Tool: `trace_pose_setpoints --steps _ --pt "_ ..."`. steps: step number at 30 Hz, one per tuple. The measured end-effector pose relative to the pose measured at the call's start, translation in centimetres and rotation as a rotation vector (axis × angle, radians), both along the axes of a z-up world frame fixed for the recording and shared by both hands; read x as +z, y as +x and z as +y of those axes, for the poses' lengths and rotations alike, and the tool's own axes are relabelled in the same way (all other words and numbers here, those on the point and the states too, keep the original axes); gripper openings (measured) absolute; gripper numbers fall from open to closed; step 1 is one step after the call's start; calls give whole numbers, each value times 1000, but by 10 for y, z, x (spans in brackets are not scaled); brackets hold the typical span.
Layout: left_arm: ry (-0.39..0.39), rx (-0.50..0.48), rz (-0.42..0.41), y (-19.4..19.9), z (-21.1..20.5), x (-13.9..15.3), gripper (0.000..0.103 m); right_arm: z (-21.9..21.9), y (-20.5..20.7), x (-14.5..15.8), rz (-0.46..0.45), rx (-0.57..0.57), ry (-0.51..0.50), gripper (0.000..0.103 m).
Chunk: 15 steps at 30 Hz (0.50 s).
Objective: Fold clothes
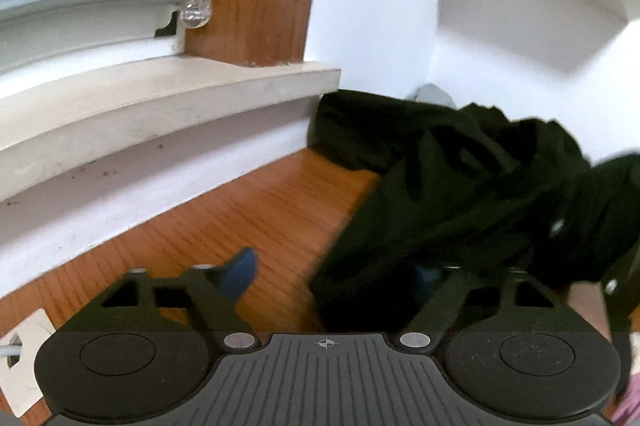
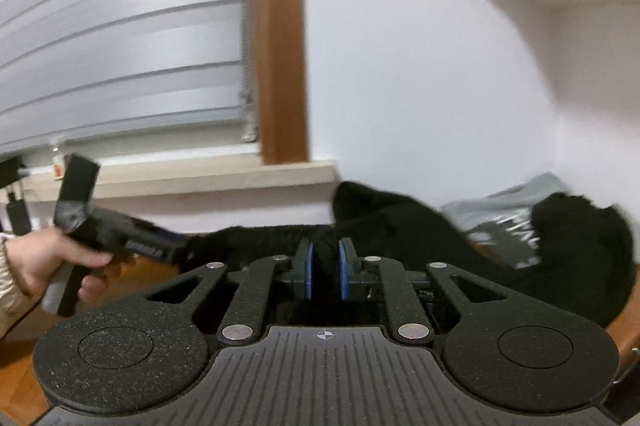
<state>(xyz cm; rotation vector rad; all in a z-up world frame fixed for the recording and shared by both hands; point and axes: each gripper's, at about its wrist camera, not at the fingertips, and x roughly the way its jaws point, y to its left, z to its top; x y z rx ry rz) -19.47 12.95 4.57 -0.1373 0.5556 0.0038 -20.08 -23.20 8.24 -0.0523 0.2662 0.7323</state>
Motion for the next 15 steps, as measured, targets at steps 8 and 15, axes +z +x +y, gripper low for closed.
trace_pose_setpoints --steps 8,15 --pt "-57 -69 -13 -4 -11 -7 86 1 -2 35 -116 -54 1 13" --pt "-86 -136 -18 -14 -19 -8 86 16 11 56 -202 -103 -48 13"
